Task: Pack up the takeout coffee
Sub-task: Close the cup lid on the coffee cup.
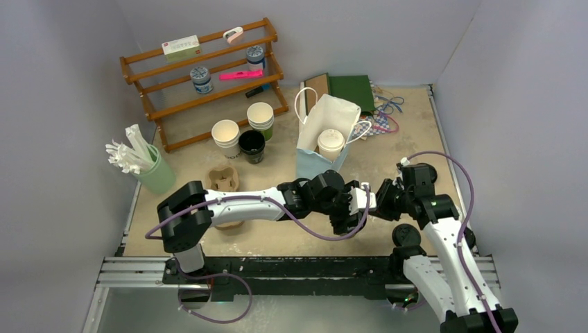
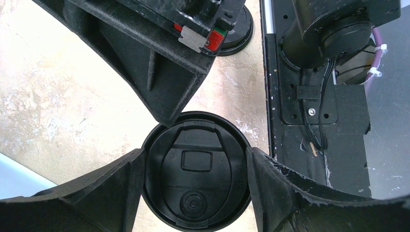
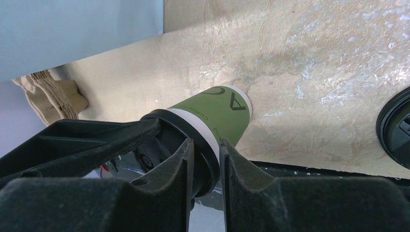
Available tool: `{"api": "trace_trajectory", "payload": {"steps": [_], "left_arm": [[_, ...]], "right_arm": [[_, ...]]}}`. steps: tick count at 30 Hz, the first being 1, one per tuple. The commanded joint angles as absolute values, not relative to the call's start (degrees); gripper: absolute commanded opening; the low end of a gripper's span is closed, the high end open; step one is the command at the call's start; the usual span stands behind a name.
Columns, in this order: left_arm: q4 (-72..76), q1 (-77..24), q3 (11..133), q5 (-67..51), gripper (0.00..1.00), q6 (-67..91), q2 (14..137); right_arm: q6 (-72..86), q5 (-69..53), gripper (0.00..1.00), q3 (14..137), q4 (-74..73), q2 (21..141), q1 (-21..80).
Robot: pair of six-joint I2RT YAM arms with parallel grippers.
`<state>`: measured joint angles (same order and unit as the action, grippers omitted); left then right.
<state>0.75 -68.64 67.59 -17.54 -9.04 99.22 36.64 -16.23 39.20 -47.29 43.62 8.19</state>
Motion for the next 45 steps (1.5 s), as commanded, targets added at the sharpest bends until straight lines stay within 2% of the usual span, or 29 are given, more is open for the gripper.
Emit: {"api": "trace_trajectory", "payload": {"steps": [1,11,23,26,33,45], "left_arm": [[-1.3,-68.9,65.9,-20.2,0.72,-8.9,99.5],[-1.6,-69.4,64.9,-20.6,0.72,-9.3,99.7],[-1.3,-69.8,63.4,-21.3,0.72,-8.9,99.3],[-1.1,-69.9,63.1,-21.5,0.72,-8.8,99.2],[0.1,-70.0,62.2,-21.6,0.72,-8.4,99.3],[-1.8,-70.1,66.8,-19.7,0.74,-8.5,98.5]], "right_arm": [[36.2,-15.7,0.28,37.6,-49.5,44.9,8.2],[36.9,-11.8,0.24,36.5,-51.1,45.8,8.2],[38.1,-11.3,0.22,33.0,-52.4,46.7,8.2],[38.1,-11.0,0.18,32.9,-53.1,46.5,8.2],[38.1,-11.7,0.18,31.9,-53.2,45.9,8.2],[38.1,-6.6,0.21,49.5,-58.1,46.3,8.2]]}}
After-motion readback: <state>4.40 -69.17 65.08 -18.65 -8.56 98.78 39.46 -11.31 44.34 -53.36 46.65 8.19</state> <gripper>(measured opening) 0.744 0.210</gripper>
